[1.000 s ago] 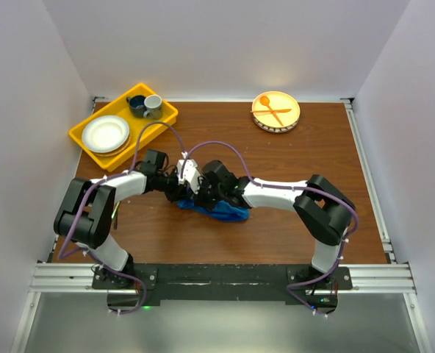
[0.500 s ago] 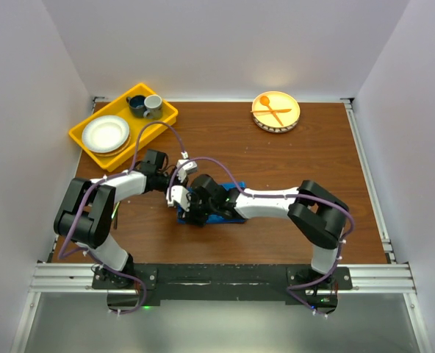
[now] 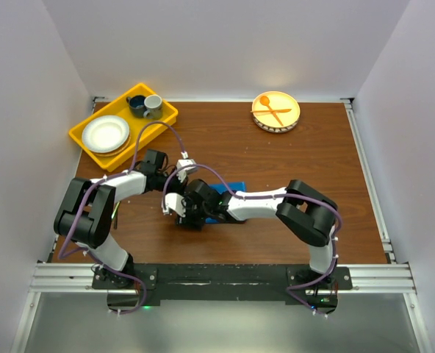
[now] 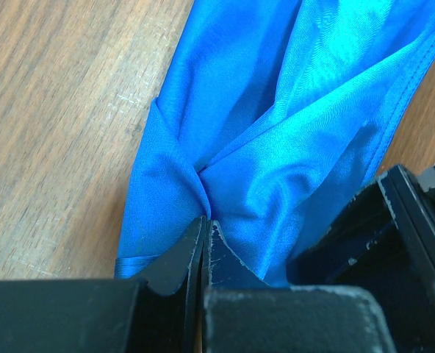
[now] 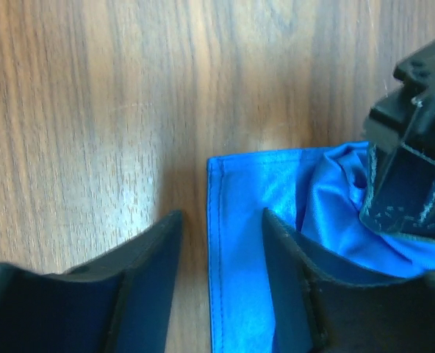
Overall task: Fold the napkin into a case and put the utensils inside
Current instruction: Stuff the top corner of the smaller-rectangle-folded napkin into the folded napkin.
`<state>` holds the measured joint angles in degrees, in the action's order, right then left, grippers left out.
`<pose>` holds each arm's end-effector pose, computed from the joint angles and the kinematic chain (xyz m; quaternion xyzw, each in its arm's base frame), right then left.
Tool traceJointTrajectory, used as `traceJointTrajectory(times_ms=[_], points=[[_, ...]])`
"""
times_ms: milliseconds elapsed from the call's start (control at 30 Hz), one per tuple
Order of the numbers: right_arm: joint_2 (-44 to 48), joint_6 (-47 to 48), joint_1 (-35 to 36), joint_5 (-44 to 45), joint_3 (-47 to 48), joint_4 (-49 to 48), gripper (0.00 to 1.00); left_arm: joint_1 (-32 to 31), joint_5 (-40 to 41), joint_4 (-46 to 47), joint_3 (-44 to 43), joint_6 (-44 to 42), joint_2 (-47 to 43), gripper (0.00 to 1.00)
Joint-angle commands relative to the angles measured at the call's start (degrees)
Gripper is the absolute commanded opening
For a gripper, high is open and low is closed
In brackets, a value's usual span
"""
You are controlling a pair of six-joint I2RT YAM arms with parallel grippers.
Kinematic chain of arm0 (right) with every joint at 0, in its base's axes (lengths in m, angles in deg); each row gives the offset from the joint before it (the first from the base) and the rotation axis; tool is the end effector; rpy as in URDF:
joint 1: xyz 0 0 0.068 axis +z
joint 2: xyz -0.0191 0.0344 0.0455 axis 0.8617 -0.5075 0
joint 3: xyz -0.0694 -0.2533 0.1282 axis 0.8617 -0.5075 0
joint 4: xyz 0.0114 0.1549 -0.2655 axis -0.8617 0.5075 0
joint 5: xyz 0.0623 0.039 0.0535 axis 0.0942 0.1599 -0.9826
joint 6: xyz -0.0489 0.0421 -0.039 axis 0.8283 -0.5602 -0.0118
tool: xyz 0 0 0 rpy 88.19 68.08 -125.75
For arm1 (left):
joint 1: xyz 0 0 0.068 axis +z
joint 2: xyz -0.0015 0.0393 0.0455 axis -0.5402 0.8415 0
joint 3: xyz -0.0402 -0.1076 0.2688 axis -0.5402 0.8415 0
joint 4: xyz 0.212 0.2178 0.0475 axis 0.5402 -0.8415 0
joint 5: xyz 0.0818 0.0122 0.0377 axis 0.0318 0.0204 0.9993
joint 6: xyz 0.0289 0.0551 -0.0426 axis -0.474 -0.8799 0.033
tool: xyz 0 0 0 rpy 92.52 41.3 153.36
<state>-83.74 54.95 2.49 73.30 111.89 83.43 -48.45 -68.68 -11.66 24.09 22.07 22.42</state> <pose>0.2054 0.4170 0.1156 -0.6479 0.6497 0.2287 0.3253 0.3128 -0.1306 0.1082 0.4020 0.8202 -0.3065 0.2679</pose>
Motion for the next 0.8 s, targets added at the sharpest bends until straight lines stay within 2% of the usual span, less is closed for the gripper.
traceJointTrajectory(times_ms=[0,167,200,267,500,767], points=[[-2.2,0.48,-0.12,-0.47,1.69,2.55,0.42,0.63,3.05,-1.61,0.3,-0.98,1.3,0.0],[-3.87,0.13,-1.96,-1.09,2.66,5.01,0.23,0.72,3.05,-1.7,0.39,-1.16,1.21,0.0],[-3.61,-0.22,-2.4,-1.09,2.66,5.1,0.13,0.72,2.97,-1.7,0.39,-1.16,1.12,0.0],[-2.73,-1.09,-3.46,-1.0,2.66,5.01,0.0,0.89,2.97,-1.79,0.39,-1.33,1.21,0.0],[3.24,-8.65,-6.89,-3.81,2.22,3.26,0.0,0.98,2.96,-1.52,0.57,-1.33,1.21,0.0],[4.3,-14.01,-10.57,-7.77,3.28,4.4,0.0,1.16,2.79,-1.43,0.57,-1.24,1.21,0.0]])
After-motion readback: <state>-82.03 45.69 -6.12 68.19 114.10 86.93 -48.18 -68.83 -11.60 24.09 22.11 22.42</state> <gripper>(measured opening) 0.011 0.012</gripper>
